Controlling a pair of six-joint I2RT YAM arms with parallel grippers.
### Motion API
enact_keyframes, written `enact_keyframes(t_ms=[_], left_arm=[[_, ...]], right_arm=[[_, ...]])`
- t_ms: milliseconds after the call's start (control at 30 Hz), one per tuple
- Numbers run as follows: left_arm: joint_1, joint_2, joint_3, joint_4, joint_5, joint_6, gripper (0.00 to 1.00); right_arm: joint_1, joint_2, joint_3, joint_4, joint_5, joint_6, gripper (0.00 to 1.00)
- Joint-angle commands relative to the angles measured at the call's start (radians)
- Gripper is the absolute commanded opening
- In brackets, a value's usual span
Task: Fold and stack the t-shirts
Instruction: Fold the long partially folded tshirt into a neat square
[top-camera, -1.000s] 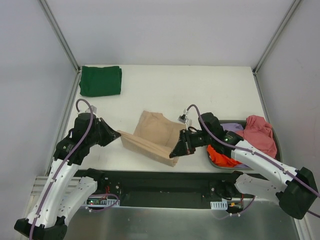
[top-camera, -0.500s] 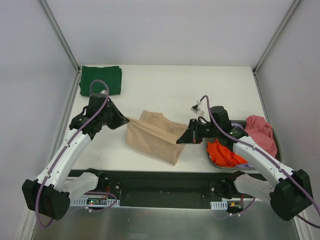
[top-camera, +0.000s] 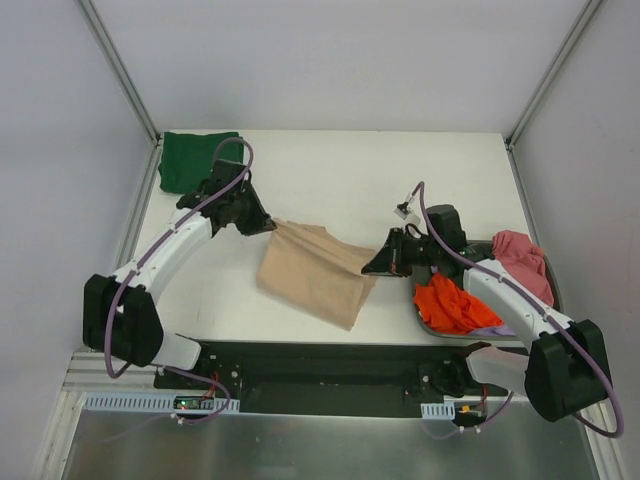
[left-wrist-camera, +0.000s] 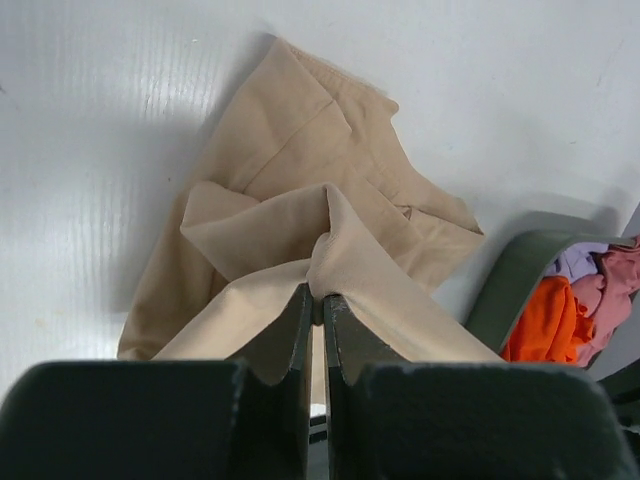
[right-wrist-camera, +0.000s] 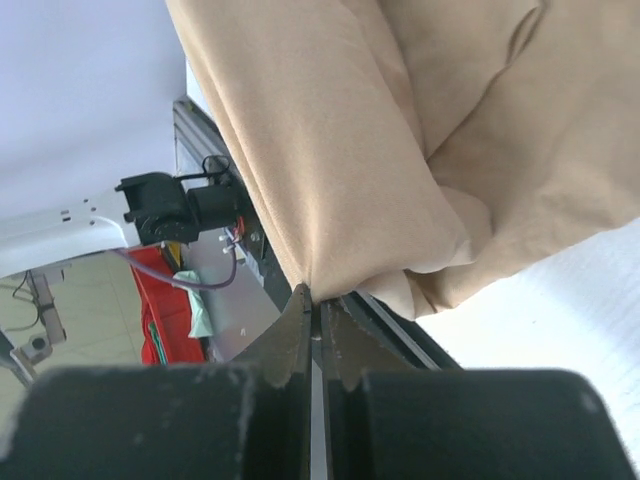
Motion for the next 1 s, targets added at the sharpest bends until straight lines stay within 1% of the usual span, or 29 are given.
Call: enact_keyframes(t_ms=[0,233,433,500,533,567,600,633,667,800,867,900,933,967], left_arm=[[0.014,0.097,0.085,0.067,-0.135,0.047,0.00],[0.005,0.299,0.183,0.066,-0.104,0.059,0.00],[0.000,0.426,0.246,0.064,-0.095,0.067,0.00],[0.000,0.451,0.260,0.062,-0.088,0.073,0.11],[0.000,0.460,0.266,0.062,-0.081,0.082,0.17],[0.000,0.465,0.273,0.062,-0.071,0.088,0.26],[0.000,0.465,0.277,0.061,-0.060,0.094,0.35],[0.000,0.462,0.279,0.061,-0.054,0.100,0.50],[0.000,0.456,0.279,0.061,-0.051,0.103,0.59],[-0.004,0.387,0.257,0.061,-0.040,0.117,0.81],[-0.012,0.333,0.231,0.061,-0.038,0.122,0.92],[-0.017,0.300,0.213,0.059,-0.040,0.123,0.99],[-0.024,0.269,0.193,0.061,-0.042,0.123,0.99],[-0.034,0.232,0.176,0.061,-0.043,0.126,0.99]], right_arm=[[-0.036,0.028,0.015,-0.087,0.046,-0.018,0.01],[-0.058,0.117,0.033,-0.070,0.164,-0.013,0.04],[-0.067,0.212,0.078,-0.067,0.239,-0.027,0.06],[-0.068,0.229,0.084,-0.067,0.271,-0.022,0.06],[-0.068,0.231,0.085,-0.069,0.288,-0.019,0.08],[-0.068,0.228,0.087,-0.070,0.302,-0.018,0.10],[-0.068,0.225,0.088,-0.073,0.317,-0.016,0.14],[-0.068,0.217,0.091,-0.078,0.333,-0.015,0.22],[-0.067,0.209,0.096,-0.085,0.346,-0.015,0.28],[-0.067,0.157,0.127,-0.159,0.419,-0.038,0.47],[-0.065,0.113,0.128,-0.176,0.426,-0.051,0.51],[-0.064,0.082,0.124,-0.182,0.432,-0.051,0.56],[-0.056,0.044,0.121,-0.187,0.440,-0.056,0.68],[-0.044,0.019,0.119,-0.197,0.451,-0.062,0.78]])
